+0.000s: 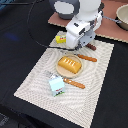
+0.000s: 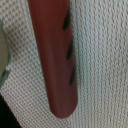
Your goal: Interact with the objects in diverse but meaningful ways.
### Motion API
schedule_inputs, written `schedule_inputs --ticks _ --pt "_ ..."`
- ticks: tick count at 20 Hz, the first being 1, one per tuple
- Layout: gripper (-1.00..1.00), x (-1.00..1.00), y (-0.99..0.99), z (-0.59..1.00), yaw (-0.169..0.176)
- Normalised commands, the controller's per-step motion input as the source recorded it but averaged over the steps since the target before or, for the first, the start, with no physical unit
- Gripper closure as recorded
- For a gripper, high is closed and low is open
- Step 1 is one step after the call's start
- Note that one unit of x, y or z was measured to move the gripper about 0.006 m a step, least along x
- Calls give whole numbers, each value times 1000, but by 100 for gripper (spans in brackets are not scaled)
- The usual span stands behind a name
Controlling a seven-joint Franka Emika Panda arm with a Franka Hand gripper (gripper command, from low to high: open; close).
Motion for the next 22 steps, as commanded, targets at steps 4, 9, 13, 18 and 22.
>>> schedule_inputs --ticks 4,9,13,18,22 --pt "100 2 181 -191 0" --pt "100 0 158 -198 0" --pt "100 0 142 -185 0" --pt "100 29 131 -16 0" --pt "100 21 201 616 0"
